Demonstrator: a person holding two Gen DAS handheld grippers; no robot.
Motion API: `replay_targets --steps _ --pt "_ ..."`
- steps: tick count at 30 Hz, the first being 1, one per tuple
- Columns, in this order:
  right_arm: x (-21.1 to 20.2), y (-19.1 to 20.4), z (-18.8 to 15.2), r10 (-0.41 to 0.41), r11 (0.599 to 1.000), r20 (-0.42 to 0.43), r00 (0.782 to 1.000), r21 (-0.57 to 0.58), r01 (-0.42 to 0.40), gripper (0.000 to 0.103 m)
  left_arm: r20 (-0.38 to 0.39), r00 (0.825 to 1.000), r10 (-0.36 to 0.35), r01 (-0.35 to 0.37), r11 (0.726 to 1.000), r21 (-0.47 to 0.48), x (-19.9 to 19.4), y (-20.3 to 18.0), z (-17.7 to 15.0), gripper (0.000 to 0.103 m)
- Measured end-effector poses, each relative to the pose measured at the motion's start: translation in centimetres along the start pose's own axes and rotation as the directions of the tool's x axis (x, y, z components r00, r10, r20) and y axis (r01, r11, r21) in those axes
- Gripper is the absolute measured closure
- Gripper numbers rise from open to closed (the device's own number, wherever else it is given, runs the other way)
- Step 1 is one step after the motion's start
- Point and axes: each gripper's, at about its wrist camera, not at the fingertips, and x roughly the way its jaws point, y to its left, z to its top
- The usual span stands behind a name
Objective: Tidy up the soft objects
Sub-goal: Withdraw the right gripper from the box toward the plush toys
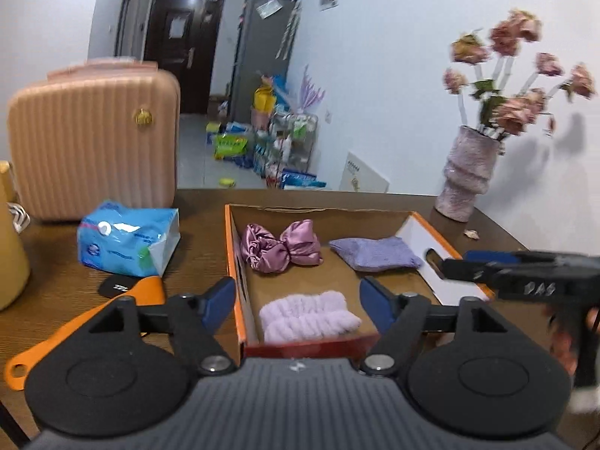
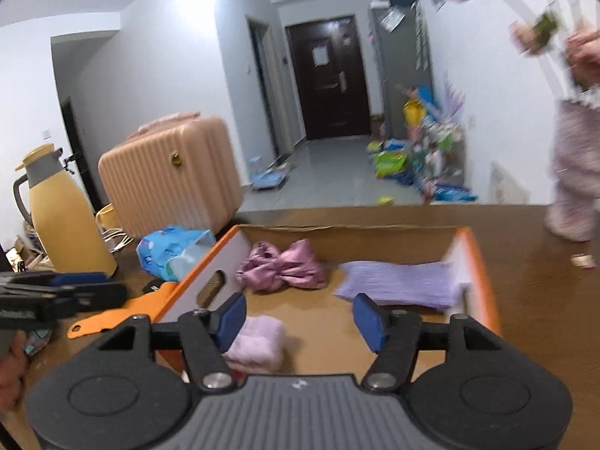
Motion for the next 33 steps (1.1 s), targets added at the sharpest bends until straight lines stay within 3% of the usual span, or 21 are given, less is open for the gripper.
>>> replay_targets --steps 4,14,20,26,33 --pt "-6.0 -1.6 -1.8 -0.074 0.997 0.036 0.997 -0.014 0.074 0.035 0.009 1.0 0.019 -0.019 0.999 0.036 -4.0 -1.2 -1.0 0.019" --pt "-16.6 -2.5 -5.7 -0.125 0.992 0.143 0.982 0.013 0.125 0.031 0.065 0.998 0.003 -0.008 0.997 0.078 -11.4 -4.9 -3.7 0.012" --pt "-20.1 -0.9 -9.0 -0.151 0.987 0.192 0.97 -0.025 0.158 0.029 0.078 0.997 0.014 -0.021 0.996 0.092 -14.5 -6.3 -7.7 0.011" --pt "-22.7 1.8 -14.3 -0.145 0.985 0.214 0.966 -0.062 0.161 0.025 0.122 0.992 0.02 -0.028 0.997 0.07 -18.0 -7.6 -13.5 0.008" --pt "-24.8 4.0 -20.1 -0.146 0.985 0.195 0.97 -0.058 0.16 0.019 0.072 0.997 -0.01 0.009 1.0 0.019 -19.9 -8.4 -18.9 0.006"
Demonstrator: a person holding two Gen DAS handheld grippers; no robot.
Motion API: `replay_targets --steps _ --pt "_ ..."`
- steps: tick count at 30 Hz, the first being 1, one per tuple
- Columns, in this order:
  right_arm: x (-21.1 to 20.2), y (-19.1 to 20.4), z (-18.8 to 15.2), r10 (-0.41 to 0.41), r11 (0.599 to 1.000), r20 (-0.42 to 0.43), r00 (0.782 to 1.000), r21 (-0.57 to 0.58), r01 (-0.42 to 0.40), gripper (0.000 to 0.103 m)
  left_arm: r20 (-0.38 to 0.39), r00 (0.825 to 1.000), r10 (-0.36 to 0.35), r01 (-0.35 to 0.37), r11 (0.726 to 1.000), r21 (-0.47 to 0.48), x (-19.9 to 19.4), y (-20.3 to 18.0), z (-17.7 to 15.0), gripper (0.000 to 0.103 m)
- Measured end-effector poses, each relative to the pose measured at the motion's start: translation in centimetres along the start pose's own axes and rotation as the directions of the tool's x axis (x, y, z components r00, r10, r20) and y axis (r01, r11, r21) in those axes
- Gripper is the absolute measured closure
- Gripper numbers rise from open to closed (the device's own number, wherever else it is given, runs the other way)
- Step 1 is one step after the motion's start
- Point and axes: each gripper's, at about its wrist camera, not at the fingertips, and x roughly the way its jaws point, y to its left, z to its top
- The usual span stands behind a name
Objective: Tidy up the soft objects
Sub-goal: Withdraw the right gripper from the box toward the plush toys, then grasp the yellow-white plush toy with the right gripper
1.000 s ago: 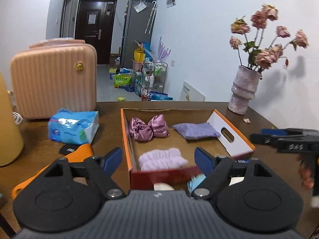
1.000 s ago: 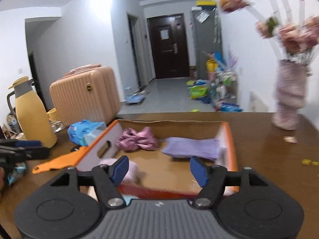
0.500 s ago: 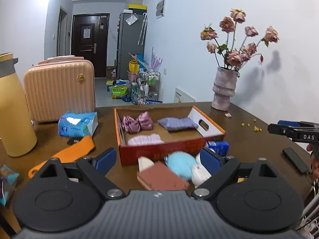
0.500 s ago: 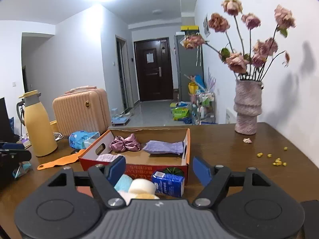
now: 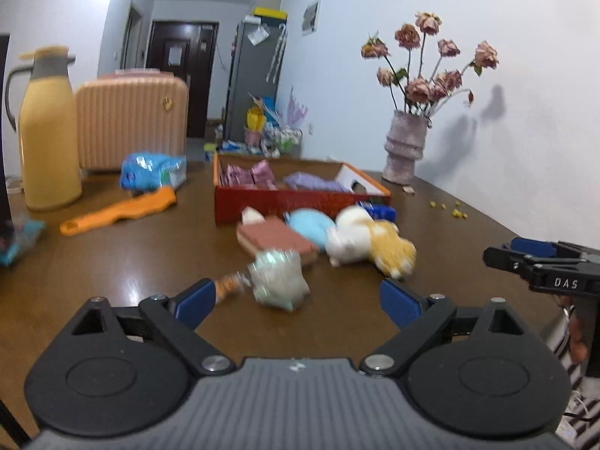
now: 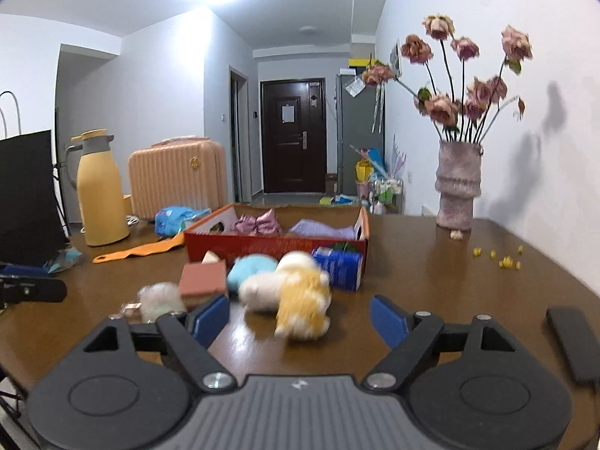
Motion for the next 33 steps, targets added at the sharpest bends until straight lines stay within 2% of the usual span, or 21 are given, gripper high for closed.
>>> replay_targets --steps 4,8,10,15,18,23,27,29,33 --pt "0.4 -0.1 -1.0 0.011 1.0 -0.034 0.999 0.028 -0.01 0.02 -0.036 0.999 0.021 -0.021 0.999 0.025 1.2 -0.2 -0.5 0.006" --pt "2.4 -0.3 -0.9 0.006 0.999 -0.063 0.998 0.034 -0.003 0.02 -0.033 0.999 0.007 -0.007 1.0 0.001 2.9 -0.4 0.1 0.006" --pt "3.9 -0.4 -0.9 0.011 0.999 -0.084 0.996 0.034 -0.008 0.02 -0.019 1.0 0.005 -0.006 1.0 -0.009 3.9 -0.5 0.6 0.006" --pt "9.8 -0.9 -0.3 -0.022 0.999 -0.136 0.99 0.027 0.026 0.022 -0.05 0.997 -0.052 0.052 0.999 -0.004 7.4 -1.1 2.2 0.006" --pt "13.1 -1.3 0.3 -0.007 0.999 -0.158 0.987 0.051 0.015 0.029 -0.063 0.995 -0.071 0.072 0.997 0.006 9.3 -1.6 2.8 0.006" --pt "17.0 -1.7 0.2 0.017 0.998 -0.193 0.981 0.07 -0.003 0.057 -0.092 0.991 -0.097 0.098 0.995 0.007 11.8 -2.3 3.2 0.006" --pt "15.6 -1.9 -0.7 0.03 0.995 -0.173 0.984 0.104 -0.012 0.058 -0.115 0.984 -0.133 0.135 0.991 0.009 12.7 -2.8 2.5 0.006" --pt "14.1 -1.9 -1.0 0.054 0.991 -0.178 0.982 0.13 -0.031 0.059 -0.132 0.977 -0.167 0.17 0.985 0.008 13.2 -3.1 2.1 0.006" --pt "10.8 -1.1 -1.6 0.091 0.99 -0.207 0.974 0.122 -0.067 0.056 -0.15 0.97 -0.189 0.188 0.982 -0.015 14.0 -3.1 1.6 0.006"
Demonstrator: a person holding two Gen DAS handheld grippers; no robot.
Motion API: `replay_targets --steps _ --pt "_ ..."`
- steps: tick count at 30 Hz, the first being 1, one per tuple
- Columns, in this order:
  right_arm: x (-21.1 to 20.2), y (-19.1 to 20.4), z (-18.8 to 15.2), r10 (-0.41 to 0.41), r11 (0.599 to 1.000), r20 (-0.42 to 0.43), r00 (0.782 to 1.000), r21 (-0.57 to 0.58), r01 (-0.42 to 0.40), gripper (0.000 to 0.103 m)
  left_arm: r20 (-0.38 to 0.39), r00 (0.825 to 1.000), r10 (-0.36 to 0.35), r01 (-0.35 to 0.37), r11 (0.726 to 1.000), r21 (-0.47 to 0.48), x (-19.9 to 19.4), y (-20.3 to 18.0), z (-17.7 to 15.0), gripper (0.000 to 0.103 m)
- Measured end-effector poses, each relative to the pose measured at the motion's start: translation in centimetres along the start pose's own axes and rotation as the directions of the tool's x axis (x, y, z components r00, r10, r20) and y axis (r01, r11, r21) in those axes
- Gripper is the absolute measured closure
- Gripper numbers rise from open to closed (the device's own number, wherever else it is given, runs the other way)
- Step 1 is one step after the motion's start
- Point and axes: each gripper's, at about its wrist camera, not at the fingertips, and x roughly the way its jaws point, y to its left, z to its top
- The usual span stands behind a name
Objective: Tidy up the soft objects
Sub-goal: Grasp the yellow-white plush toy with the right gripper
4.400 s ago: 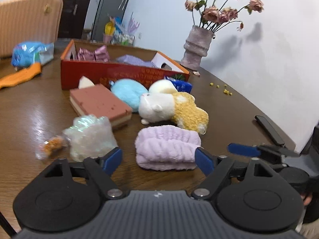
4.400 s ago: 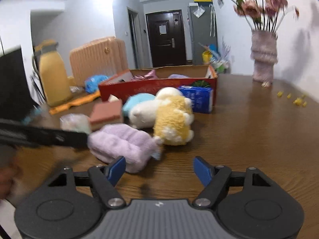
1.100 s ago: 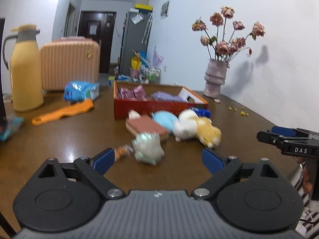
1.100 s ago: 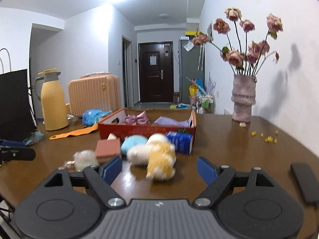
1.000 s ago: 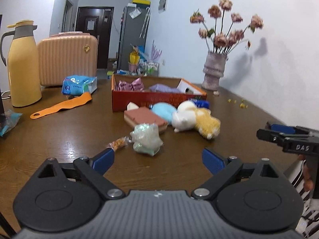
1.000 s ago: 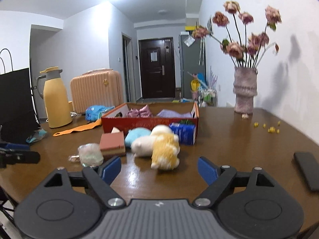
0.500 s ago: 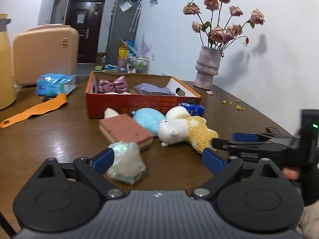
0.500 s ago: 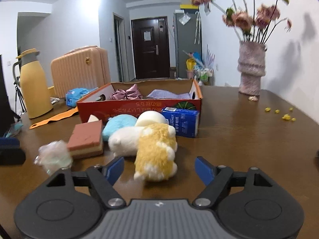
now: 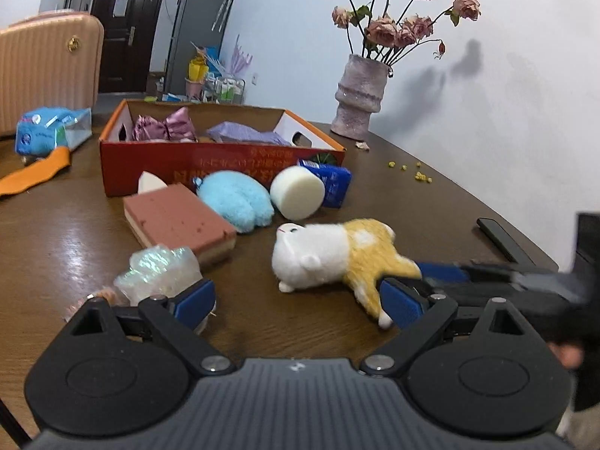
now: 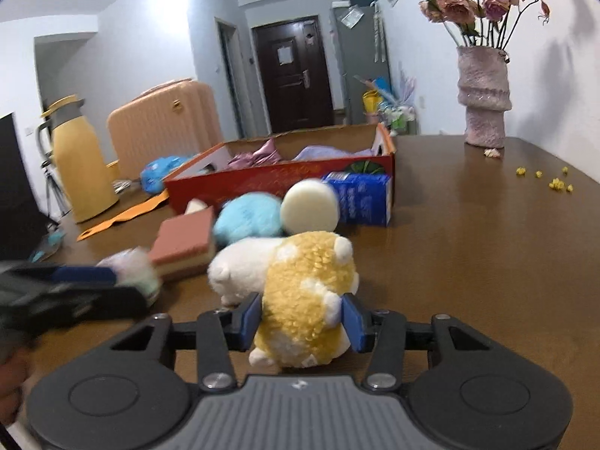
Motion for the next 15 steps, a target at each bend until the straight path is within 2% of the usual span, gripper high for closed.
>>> replay_targets --steps 3,5,7,10,13,15 --pt "-2.3 0.5 -0.6 0.129 0.992 -0.023 0.991 -0.005 -0.129 0.056 0.001 1.0 0.016 -0.016 1.0 -0.002 0.5 0.2 -0.1 0.006" --pt "-3.9 0.4 0.1 0.19 0.982 0.027 0.981 0.012 -0.19 0.057 -0.002 0.999 0.042 -0.042 0.999 0.003 0.9 0.2 -0.2 0.006" --pt "-4.5 0.0 1.1 0.167 0.986 0.087 0.982 0.002 -0.168 0.057 -0.004 0.999 0.042 -0.042 0.999 -0.011 0.9 0.4 -0.2 0.007" --pt "-2.4 -1.2 2.2 0.074 0.997 0.078 0.994 0.01 -0.075 0.053 0.027 0.999 -0.027 0.028 0.999 -0.03 -0.3 0.4 -0.1 0.007" --pt "0.5 -2.3 2.6 0.1 0.994 0.022 0.995 0.049 -0.101 0.053 0.028 0.994 -0.107 0.108 0.993 -0.037 -0.5 -0.5 -0.6 0.007" --pt "2.0 -2.7 2.8 0.119 0.989 0.012 0.993 0.082 -0.12 0.054 -0.014 0.989 -0.145 0.144 0.989 -0.041 0.2 -1.2 -1.4 0.007"
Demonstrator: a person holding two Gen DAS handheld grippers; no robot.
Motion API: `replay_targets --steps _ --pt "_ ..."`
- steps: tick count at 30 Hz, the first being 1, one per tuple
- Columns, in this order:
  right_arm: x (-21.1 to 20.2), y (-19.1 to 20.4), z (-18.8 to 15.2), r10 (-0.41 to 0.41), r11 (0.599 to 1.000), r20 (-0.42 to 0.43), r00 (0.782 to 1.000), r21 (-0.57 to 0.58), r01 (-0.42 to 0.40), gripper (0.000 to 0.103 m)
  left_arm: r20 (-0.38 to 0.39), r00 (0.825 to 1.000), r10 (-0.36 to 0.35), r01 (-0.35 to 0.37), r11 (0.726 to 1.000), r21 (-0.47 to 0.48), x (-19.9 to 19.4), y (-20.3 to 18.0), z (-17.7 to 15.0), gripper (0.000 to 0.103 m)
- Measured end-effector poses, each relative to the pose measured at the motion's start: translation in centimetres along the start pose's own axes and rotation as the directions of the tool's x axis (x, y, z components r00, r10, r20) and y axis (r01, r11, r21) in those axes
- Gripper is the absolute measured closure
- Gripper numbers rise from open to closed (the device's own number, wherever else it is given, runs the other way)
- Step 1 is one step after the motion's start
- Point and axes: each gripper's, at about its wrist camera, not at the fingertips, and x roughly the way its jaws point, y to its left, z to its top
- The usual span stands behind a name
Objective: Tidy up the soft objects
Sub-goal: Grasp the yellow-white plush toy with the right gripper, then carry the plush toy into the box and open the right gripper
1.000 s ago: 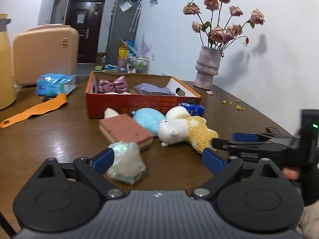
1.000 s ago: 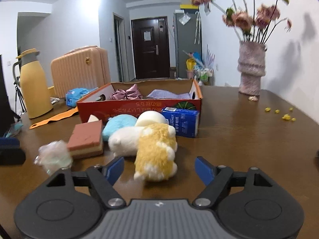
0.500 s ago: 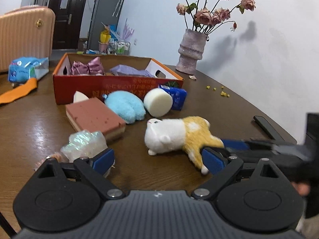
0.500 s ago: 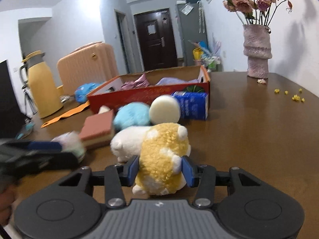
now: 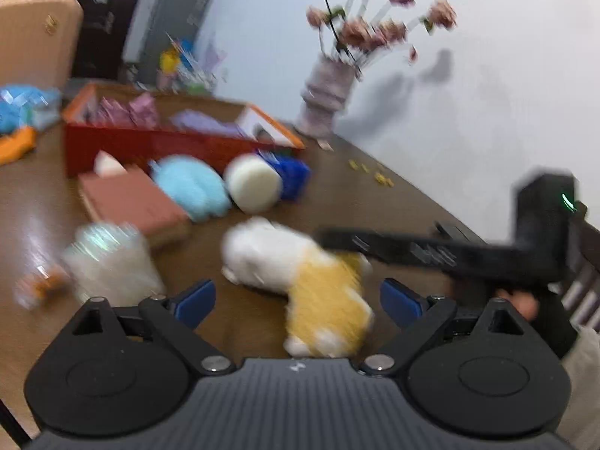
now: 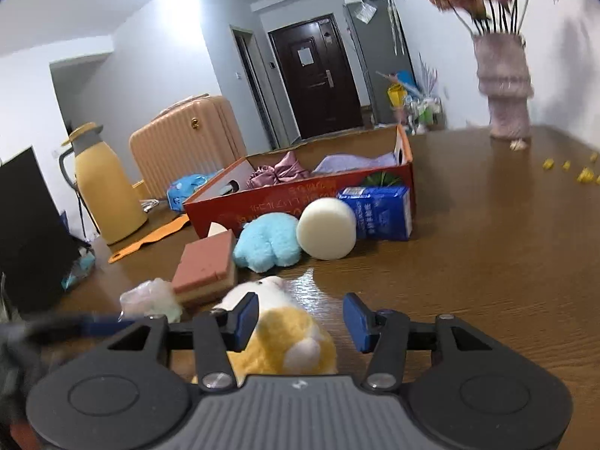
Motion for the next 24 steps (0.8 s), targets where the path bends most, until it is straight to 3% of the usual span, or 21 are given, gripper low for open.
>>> replay_targets --steps 2,3,4,7,10,13,18,20,24 --pt "0.8 -0.1 -0.1 0.004 1.0 -0.009 1.0 0.013 -0.004 0.061 -0.034 0.999 0.004 -0.003 1.0 0.019 0.9 -0.6 -0.8 0.02" --pt "0.8 -0.2 -0.3 0.014 1.0 -0.013 1.0 0.028 -0.013 0.064 -0.049 0.999 0.005 -0.003 1.0 0.029 1.2 -0.8 -1.2 0.036" --pt "0.6 -0.2 -0.5 0.022 0.999 -0.015 1.0 0.039 -0.021 0.067 -0.07 0.998 -0.004 0.006 0.999 0.035 1.5 -0.7 -1.4 0.038" --pt "-1.2 0.9 -1.4 -0.029 0.999 -0.015 0.999 0.024 0.03 0.07 -0.073 0.997 -0.032 0.033 0.999 0.006 0.5 0.7 -1.9 0.039" --pt "-3.2 1.9 -1.9 -0.028 1.0 -0.018 0.999 0.004 0.029 0.072 -0.034 0.999 0.002 -0.003 1.0 -0.016 -1.4 2.4 -2.2 0.038" --pt "-4.2 2.1 -2.2 -0.038 0.999 0.007 0.999 0.017 0.038 0.071 -0.029 0.999 -0.026 0.023 0.994 -0.104 -2.0 4.0 -2.1 0.035" --pt "-4.2 0.4 -1.9 -0.045 0.992 0.013 0.999 0.118 0.043 0.06 -0.007 0.998 -0.068 0.065 0.969 -0.237 -1.1 4.0 -1.2 0.033" --pt "-3.6 -0.1 -2.2 -0.018 0.987 -0.015 1.0 0.158 0.02 0.045 -0.023 0.994 -0.106 0.095 0.951 -0.295 -0.1 4.2 -0.8 0.034" --pt "-2.3 -0.9 -3.1 0.02 0.977 -0.033 0.999 0.213 -0.012 0.047 -0.069 0.989 -0.128 0.094 0.922 -0.375 2.1 4.8 -1.2 0.044"
